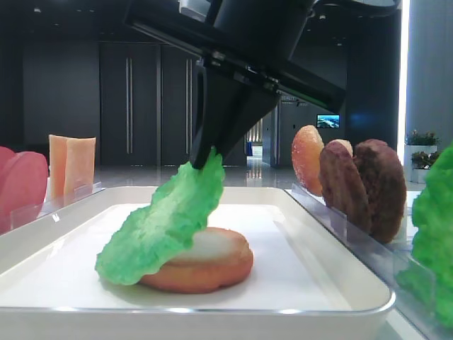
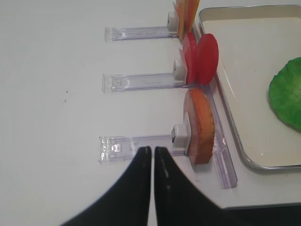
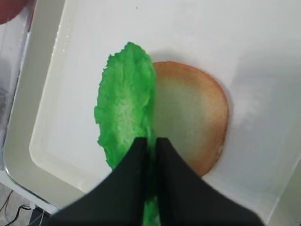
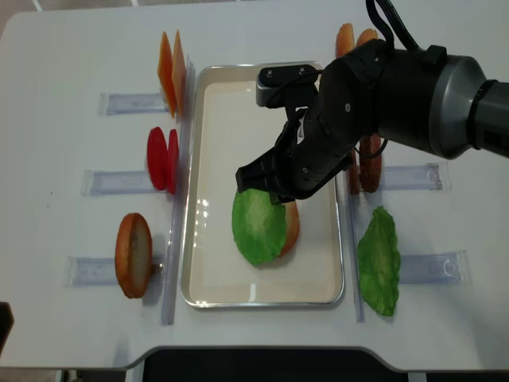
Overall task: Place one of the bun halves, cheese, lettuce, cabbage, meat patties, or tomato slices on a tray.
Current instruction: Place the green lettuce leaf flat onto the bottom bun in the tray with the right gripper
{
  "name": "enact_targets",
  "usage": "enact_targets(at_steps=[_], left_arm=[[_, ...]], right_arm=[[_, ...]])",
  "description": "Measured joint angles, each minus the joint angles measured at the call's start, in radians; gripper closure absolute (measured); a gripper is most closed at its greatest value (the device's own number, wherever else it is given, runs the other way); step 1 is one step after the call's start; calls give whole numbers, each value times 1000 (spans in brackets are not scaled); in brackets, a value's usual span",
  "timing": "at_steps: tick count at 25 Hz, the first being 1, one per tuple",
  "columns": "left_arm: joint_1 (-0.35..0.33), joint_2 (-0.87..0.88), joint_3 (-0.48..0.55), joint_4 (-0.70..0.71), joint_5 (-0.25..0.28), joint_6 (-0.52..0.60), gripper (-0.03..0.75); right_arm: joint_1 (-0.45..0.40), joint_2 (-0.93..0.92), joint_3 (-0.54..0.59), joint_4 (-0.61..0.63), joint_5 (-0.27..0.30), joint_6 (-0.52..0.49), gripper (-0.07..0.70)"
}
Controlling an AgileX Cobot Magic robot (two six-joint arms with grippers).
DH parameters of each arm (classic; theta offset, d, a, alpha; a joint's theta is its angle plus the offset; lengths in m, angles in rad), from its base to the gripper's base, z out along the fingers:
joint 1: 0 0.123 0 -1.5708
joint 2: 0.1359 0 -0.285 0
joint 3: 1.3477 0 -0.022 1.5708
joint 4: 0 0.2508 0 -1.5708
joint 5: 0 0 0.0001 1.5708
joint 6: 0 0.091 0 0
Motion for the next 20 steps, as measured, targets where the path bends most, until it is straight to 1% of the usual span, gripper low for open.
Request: enact_targets(at_steps=[14, 17, 20], left_arm=[[0, 0, 0, 0, 0, 0, 702], [0, 0, 0, 0, 0, 0, 702], [0, 0, 0, 0, 0, 0, 702]], right_arm=[[0, 1, 0, -20, 0, 8, 602], [0, 1, 0, -43, 0, 21, 561], [0, 1, 0, -72, 0, 31, 456]])
